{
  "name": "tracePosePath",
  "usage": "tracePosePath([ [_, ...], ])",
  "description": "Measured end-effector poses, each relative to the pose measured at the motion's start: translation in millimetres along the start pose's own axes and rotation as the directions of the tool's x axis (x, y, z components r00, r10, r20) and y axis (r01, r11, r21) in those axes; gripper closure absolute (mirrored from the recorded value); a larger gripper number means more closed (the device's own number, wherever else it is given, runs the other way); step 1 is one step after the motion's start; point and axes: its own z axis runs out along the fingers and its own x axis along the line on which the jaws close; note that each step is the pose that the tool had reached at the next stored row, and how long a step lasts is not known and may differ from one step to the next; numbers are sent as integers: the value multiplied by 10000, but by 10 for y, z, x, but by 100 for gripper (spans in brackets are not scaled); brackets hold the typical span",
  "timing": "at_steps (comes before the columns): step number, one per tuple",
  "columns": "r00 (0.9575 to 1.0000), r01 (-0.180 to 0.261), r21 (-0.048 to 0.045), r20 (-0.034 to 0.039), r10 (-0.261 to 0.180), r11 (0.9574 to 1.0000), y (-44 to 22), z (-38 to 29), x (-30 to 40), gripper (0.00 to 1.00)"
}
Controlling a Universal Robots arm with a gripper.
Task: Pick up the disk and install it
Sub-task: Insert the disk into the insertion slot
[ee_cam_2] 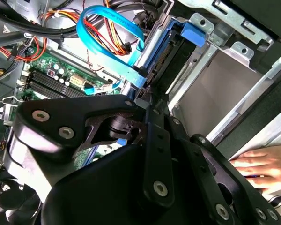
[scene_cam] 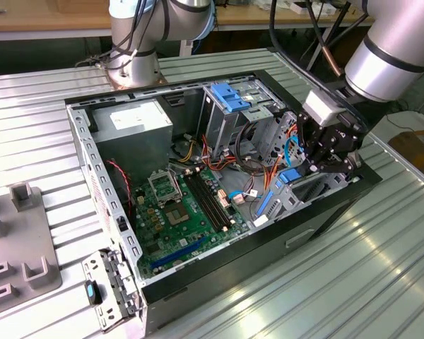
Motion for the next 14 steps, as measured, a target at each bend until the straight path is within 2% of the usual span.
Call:
tracePosePath([
  [5,10000,0,1,11,0,10000,0,-10,-1,89],
  [8,10000,0,0,2,0,10000,2,-128,-4,89],
  [9,10000,0,0,1,0,10000,3,-191,-6,89],
  [11,10000,0,1,1,0,10000,3,-257,-8,89],
  [13,10000,1,14,2,-1,10000,5,-391,-13,89],
  [14,10000,1,19,0,-1,10000,5,-417,-13,89],
])
